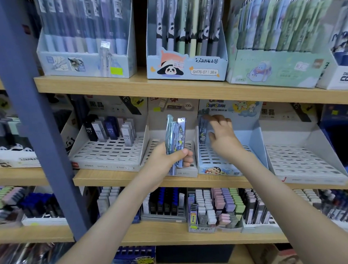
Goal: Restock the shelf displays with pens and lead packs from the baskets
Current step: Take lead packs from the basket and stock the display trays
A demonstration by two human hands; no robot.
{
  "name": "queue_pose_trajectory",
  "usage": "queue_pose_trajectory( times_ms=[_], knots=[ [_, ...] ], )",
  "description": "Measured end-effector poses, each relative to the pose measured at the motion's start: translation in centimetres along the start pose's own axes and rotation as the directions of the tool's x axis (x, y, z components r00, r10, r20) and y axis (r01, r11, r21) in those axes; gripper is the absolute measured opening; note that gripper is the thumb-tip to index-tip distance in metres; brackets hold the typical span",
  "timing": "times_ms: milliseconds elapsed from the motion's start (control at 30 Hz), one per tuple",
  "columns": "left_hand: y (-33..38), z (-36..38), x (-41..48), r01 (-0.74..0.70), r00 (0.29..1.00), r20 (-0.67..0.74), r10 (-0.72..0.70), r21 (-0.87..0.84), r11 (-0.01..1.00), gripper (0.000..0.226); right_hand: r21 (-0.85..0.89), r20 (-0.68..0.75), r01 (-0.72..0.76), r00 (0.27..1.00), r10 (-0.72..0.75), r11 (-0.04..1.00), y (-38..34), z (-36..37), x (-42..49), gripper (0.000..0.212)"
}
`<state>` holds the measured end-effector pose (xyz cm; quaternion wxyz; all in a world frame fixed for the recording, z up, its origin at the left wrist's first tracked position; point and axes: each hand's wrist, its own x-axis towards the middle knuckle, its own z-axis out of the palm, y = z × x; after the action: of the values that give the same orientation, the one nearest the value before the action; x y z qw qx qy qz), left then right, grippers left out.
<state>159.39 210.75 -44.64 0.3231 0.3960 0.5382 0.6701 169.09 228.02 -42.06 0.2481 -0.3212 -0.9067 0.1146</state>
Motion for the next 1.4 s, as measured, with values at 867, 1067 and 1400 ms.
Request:
queue_pose_trajectory(
  times_ms=[867, 1067, 1400],
  knots=[
    [1.2, -0.2, 1.0, -0.010, 1.000, 0.022, 0.006, 0.191, 0.982, 0.004, -0.286, 0.023, 0.633, 0.755, -0.655, 0.720, -0.1, -1.0, -3.4, 0.028],
    [1.1, -1.2, 1.0, -0.025, 0.998, -0.057, 0.037, 0.192, 0.981, 0.007, 0.553, -0.028, -0.163, 0.976, 0.214, 0.817, 0.2, -2.0, -2.1, 0.033],
    [0.5, -1.7, 1.2, 0.013, 0.999, -0.052, -0.009, 0.062, 0.998, 0.014, 0.497, -0.029, -0.376, 0.893, 0.449, 0.782, 0.3, 0.3, 0.4, 0.028]
  ],
)
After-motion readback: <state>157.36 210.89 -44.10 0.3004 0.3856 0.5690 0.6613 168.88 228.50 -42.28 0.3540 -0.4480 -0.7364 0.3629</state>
